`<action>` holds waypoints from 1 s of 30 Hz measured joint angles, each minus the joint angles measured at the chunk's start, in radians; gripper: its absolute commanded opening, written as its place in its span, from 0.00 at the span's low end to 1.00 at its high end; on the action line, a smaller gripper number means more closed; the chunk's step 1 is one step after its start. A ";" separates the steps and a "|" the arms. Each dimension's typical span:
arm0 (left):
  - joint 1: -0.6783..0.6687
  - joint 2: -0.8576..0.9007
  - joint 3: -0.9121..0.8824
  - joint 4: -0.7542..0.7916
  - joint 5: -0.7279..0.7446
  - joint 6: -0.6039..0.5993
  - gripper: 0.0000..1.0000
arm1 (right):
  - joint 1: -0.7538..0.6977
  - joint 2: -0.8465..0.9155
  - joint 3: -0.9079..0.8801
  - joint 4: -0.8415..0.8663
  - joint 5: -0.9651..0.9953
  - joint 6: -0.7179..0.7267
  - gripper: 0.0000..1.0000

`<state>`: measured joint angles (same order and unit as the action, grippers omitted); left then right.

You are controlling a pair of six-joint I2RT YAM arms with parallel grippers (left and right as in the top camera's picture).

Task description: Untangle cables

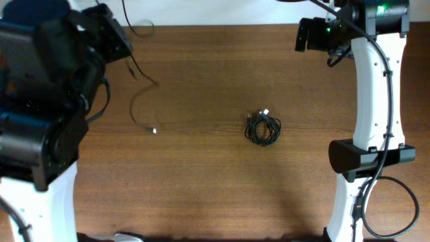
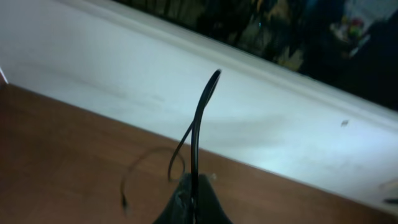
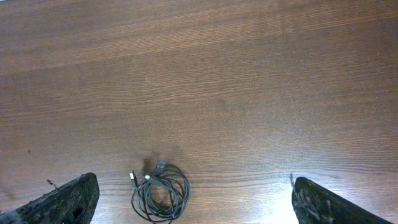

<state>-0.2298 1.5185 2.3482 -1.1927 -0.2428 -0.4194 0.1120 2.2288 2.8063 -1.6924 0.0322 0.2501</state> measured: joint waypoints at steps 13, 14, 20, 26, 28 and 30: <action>0.007 0.226 -0.001 -0.209 0.135 0.289 0.00 | 0.000 0.000 0.000 0.000 0.000 0.000 0.98; 0.015 0.247 -0.001 -0.224 0.140 0.301 0.00 | 0.000 0.000 0.000 0.000 0.000 0.000 0.98; 0.135 0.409 -0.001 -0.298 0.150 0.309 0.05 | 0.000 0.000 0.000 0.000 0.000 0.000 0.99; 0.335 0.529 -0.001 -0.317 0.237 0.245 0.34 | 0.000 0.000 0.000 0.000 0.000 0.000 0.99; 0.376 0.549 -0.002 -0.343 0.251 0.235 0.56 | 0.000 0.000 0.000 0.000 0.000 0.000 0.99; 0.389 0.563 -0.001 -0.372 0.258 0.230 0.64 | 0.000 0.000 0.000 0.000 0.000 0.000 0.99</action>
<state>0.1589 2.0819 2.3470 -1.5650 0.0151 -0.1890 0.1120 2.2288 2.8063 -1.6924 0.0326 0.2497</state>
